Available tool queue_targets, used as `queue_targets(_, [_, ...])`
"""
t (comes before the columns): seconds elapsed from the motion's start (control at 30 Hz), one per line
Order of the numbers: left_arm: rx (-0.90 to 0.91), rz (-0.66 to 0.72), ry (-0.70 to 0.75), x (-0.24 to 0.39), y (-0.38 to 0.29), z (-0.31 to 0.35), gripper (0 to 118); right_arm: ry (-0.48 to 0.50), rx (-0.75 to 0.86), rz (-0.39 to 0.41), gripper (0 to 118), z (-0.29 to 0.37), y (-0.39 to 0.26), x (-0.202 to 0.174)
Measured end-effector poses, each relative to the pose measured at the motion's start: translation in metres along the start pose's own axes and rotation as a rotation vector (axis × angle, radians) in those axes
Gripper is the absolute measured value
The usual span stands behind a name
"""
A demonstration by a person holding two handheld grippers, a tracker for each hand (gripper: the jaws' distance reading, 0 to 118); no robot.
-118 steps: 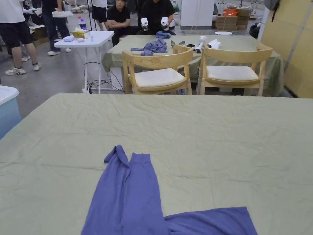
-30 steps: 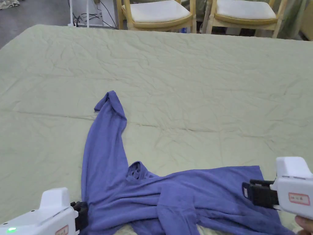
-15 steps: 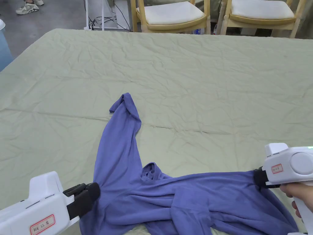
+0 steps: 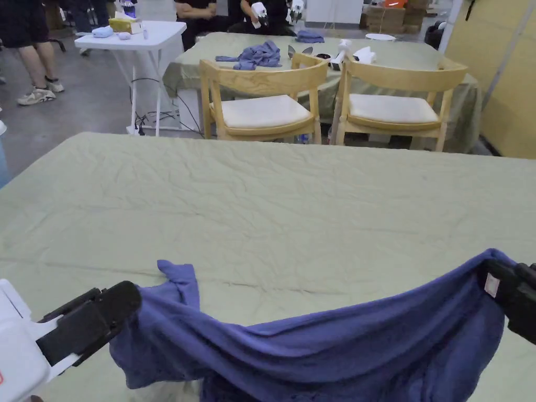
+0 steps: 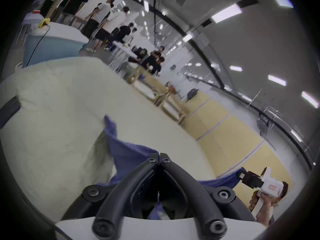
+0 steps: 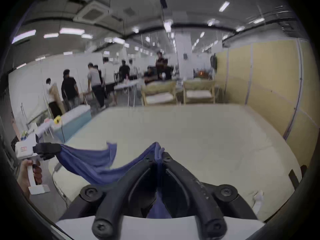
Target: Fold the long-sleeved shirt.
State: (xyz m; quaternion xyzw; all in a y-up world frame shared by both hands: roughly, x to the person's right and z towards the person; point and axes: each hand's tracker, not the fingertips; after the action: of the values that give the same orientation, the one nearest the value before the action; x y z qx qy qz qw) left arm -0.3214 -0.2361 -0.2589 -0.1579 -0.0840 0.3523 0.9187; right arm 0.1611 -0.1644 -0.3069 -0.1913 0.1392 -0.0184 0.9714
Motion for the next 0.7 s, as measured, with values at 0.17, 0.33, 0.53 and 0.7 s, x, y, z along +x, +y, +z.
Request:
queue_targets(0.17, [0.109,-0.074,-0.093,0.046,0.072,-0.007,0,-0.028,0.118,0.051,6,0.019,0.08,0.005])
queue_targets(0.33, [0.194,-0.117,-0.186,0.097,0.148,-0.019,0,-0.052,0.205,0.074,6,0.017,0.168,0.008])
queue_targets(0.53, [0.279,-0.176,-0.229,0.151,0.241,-0.042,0,-0.089,0.269,0.087,6,-0.013,0.276,0.013])
queue_targets(0.7, [0.344,-0.207,-0.233,0.186,0.318,-0.061,0,-0.126,0.293,0.034,6,-0.042,0.354,0.025])
